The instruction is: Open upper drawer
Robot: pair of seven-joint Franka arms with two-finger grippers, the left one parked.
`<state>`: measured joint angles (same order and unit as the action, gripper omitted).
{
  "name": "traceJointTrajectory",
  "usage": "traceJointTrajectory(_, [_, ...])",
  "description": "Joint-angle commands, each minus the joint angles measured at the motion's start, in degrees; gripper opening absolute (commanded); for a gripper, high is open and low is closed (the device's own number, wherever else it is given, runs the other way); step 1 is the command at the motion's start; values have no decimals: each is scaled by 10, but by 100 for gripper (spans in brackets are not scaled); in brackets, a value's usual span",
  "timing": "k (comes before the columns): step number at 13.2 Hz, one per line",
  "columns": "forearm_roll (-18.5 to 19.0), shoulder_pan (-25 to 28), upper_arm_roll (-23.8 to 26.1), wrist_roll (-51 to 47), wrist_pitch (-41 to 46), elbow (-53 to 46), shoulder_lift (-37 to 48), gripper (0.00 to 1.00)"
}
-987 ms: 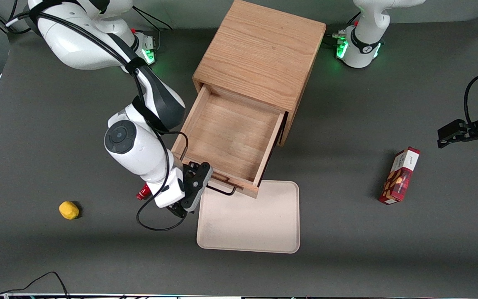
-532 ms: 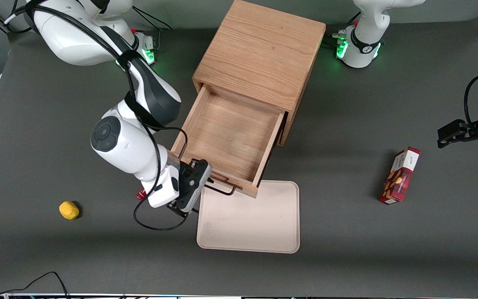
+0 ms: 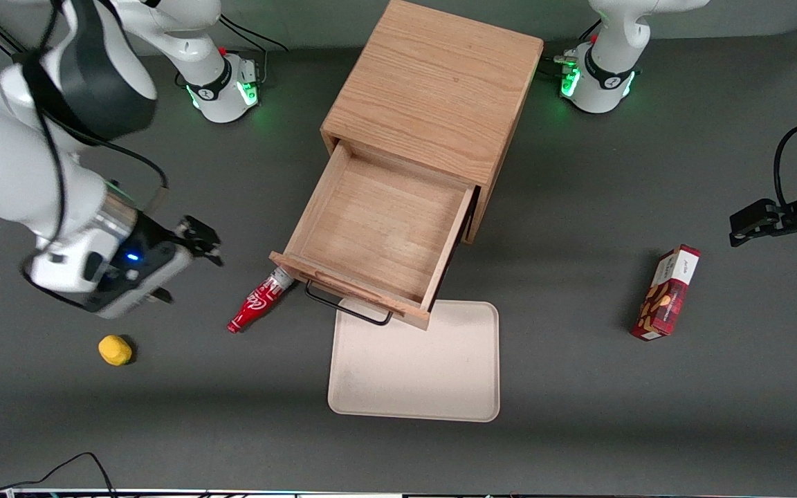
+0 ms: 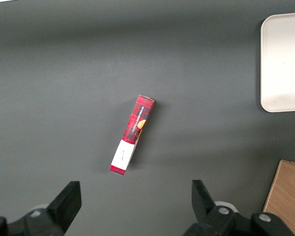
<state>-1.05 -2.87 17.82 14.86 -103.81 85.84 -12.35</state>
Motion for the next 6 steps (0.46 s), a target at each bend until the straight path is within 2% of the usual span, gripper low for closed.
traceJointTrajectory(1, [17,-15,-53,-64,44,84,93,100])
traceJointTrajectory(3, [17,-18,-86,-62,70,125,133,100])
traceJointTrajectory(6, [18,-21,-88,-92,70,129,139,100])
